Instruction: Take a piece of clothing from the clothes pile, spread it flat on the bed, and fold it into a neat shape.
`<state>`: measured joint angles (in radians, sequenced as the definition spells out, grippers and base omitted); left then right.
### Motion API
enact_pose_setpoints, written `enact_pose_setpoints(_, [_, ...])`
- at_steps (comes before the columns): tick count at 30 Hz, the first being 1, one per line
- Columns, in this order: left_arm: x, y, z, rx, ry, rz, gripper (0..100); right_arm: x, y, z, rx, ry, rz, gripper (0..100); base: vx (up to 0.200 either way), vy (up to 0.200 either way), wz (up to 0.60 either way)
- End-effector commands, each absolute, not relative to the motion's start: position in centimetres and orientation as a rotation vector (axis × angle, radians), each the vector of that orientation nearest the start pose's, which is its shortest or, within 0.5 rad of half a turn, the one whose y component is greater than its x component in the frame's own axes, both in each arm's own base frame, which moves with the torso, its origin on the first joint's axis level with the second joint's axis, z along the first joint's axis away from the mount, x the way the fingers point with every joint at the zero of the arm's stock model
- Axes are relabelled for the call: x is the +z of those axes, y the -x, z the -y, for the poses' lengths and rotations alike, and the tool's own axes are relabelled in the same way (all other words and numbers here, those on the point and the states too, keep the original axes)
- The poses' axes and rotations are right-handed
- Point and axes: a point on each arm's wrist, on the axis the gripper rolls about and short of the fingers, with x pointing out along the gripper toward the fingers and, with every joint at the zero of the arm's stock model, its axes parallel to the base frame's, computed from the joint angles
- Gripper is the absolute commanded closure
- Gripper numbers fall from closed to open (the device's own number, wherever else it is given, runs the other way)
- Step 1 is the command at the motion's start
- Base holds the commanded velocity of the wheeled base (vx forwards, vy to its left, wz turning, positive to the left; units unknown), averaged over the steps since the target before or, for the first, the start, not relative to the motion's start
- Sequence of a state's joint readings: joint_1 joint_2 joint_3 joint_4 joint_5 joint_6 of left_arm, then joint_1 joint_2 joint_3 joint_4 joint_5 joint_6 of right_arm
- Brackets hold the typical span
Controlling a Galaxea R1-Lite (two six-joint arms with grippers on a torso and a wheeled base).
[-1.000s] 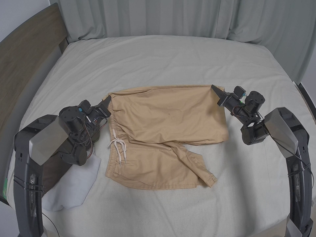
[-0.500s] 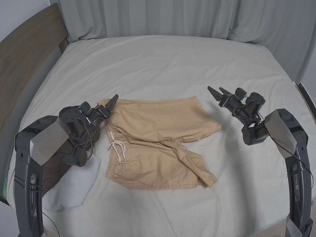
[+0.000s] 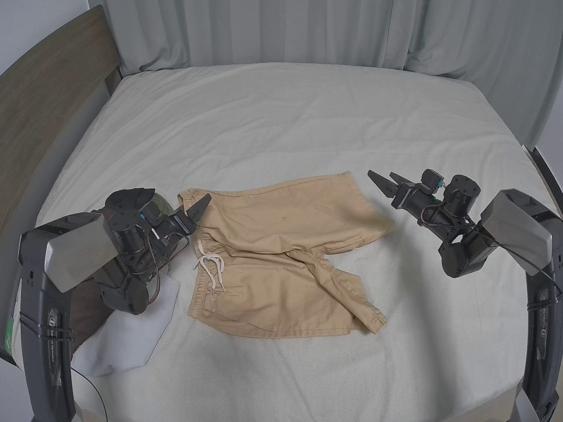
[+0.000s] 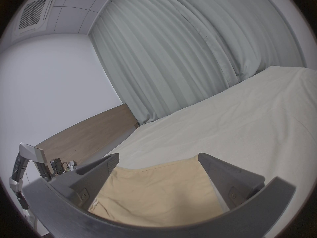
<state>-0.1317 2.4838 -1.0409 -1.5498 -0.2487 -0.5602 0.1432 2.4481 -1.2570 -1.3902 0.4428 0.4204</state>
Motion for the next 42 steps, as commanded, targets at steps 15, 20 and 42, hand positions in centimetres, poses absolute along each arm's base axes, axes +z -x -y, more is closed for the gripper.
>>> enact_pose_setpoints(15, [12.6, -28.8, 4.6, -0.631, 0.458, -0.071, 0, 7.9, -37.1, -5.9, 0.559, -0.402, -0.046, 0, 0.000, 0.000, 0.00])
enact_pose_setpoints(20, [13.1, -28.4, 4.8, -0.671, 0.431, -0.057, 0, 7.2, -35.9, -5.9, 0.512, -0.420, -0.090, 0, 0.000, 0.000, 0.00])
enact_pose_setpoints(42, [10.4, -29.2, 3.8, -0.707, 0.235, -0.086, 0, 9.5, -30.4, -7.4, 0.632, -0.386, -0.132, 0, 0.000, 0.000, 0.00])
